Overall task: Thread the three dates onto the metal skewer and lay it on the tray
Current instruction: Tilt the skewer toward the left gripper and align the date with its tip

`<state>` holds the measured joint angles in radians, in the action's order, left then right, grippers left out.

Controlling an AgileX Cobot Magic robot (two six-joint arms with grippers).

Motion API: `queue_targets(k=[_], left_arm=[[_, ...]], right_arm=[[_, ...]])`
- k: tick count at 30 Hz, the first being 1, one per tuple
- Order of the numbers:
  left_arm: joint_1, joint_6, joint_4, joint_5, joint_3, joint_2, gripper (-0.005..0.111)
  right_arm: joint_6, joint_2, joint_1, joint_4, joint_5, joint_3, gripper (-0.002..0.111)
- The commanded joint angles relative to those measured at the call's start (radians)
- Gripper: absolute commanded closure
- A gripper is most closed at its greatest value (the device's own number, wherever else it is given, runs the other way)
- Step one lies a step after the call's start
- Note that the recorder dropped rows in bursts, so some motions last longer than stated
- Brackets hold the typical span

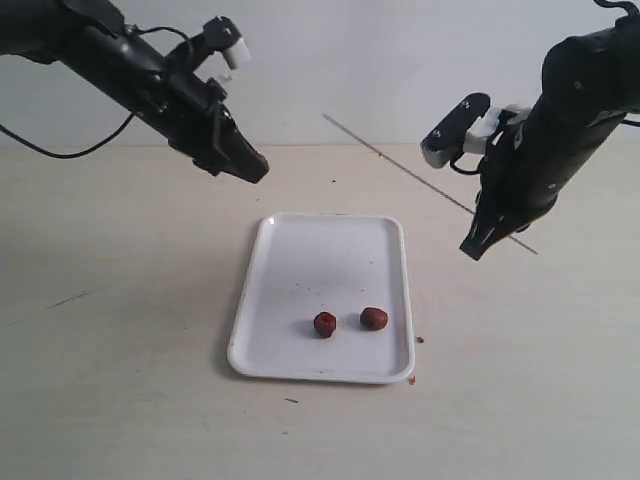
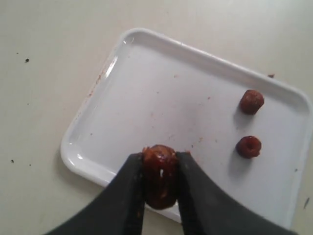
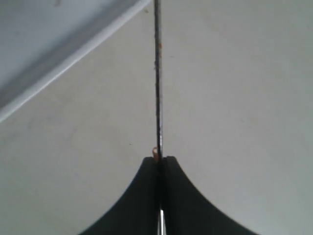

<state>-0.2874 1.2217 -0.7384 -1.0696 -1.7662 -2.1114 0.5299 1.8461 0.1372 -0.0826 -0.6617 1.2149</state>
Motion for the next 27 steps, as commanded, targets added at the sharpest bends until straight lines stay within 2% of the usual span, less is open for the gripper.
queue_targets(k=[1, 3, 7, 12, 18, 22, 27], left_arm=[[0.056, 0.007, -0.13, -0.081, -0.007, 0.016, 0.085], [0.083, 0.007, -0.196, -0.113, -0.007, 0.016, 0.085], [0.118, -0.006, -0.269, -0.13, -0.007, 0.016, 0.085], [0.163, -0.064, -0.282, -0.123, -0.007, 0.016, 0.085], [0.23, -0.111, -0.347, -0.125, -0.007, 0.016, 0.085], [0.239, -0.117, -0.38, -0.15, -0.007, 0.016, 0.085], [0.236, -0.127, -0.38, -0.151, -0.007, 0.011, 0.085]], right_arm=[[0.349, 0.028, -0.005, 0.252, -0.028, -0.005, 0.108], [0.534, 0.044, -0.005, 0.363, -0.055, -0.005, 0.108], [0.576, 0.054, -0.014, 0.387, -0.053, -0.005, 0.108], [0.607, 0.048, -0.057, 0.449, -0.064, -0.005, 0.108], [0.814, 0.036, -0.072, 0.618, -0.144, -0.005, 0.108], [0.902, 0.036, -0.072, 0.683, -0.18, -0.005, 0.108], [0.908, 0.036, -0.072, 0.688, -0.154, -0.005, 0.108]])
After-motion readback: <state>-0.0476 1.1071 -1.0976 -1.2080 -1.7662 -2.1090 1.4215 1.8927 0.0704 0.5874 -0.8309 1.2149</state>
